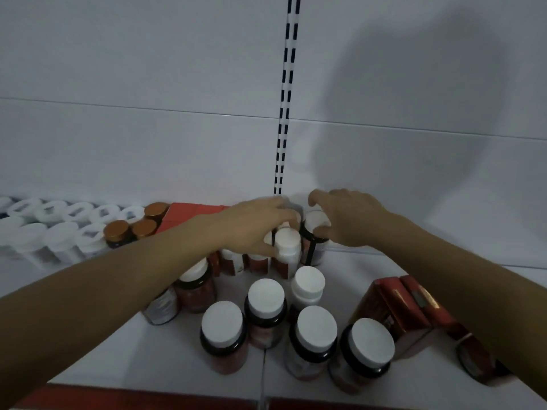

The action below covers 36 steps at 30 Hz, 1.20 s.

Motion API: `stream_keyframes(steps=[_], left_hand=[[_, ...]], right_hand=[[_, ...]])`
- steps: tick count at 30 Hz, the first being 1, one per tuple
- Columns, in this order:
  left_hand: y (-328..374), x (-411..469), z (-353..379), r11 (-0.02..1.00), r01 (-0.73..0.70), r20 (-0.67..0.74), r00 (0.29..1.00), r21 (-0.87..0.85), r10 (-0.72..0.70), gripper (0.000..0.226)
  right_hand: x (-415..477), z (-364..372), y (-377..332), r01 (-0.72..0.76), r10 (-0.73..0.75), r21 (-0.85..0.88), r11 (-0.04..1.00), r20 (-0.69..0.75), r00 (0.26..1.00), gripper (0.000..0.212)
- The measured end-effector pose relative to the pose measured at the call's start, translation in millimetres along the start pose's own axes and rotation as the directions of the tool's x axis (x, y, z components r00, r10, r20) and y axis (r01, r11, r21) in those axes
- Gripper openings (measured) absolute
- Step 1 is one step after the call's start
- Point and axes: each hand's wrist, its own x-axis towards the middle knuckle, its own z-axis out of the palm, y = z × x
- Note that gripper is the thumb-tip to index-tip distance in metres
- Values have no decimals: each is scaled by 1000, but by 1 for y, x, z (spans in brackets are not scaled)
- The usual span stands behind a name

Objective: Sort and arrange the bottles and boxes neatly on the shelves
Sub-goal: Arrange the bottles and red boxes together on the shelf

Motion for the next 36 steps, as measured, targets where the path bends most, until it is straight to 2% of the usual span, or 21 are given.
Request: stream_keyframes(steps=[4, 7, 12, 16, 20, 22, 26, 29, 32, 36], left_hand=[[-26, -35, -21, 999, 33, -18, 999, -28, -34, 53], [-44, -71, -35, 997, 79, -44, 996, 26, -77, 53], [-70, -144, -50, 955, 283, -72, 958, 88, -277, 41], [-75, -202, -48, 892, 450, -73, 892, 48, -446, 32], [-64, -236, -34, 883, 468, -155, 871, -30, -467, 22], [-53, -240, -25, 885, 453, -194, 864, -109, -465, 21], [-24, -236, 9, 875, 411, -225, 855, -255, -467, 46], [-7, -220, 37, 841, 445, -325, 781, -308, -533, 42], [5, -202, 39, 829, 487, -439, 704, -274, -558, 36], [15, -188, 16, 839, 421, -563, 623, -345, -544, 34]], right_hand=[[2, -19, -22, 69, -71, -19, 997, -133, 989, 42], [11, -30, -52, 181, -176, 25, 983, -130, 976, 36], [31, -33, -117, 405, -401, 7, 914, -138, 906, 32], [49, -35, -161, 525, -521, 41, 850, -73, 850, 31], [51, -31, -190, 640, -650, 139, 756, 39, 759, 42], [48, -21, -193, 651, -661, 123, 749, 70, 747, 46], [42, -4, -181, 643, -657, 184, 744, 24, 753, 40], [35, -3, -166, 611, -632, 293, 735, -30, 775, 37], [27, -8, -152, 563, -574, 358, 745, -86, 814, 36], [14, -25, -125, 472, -430, 443, 762, -197, 881, 41]])
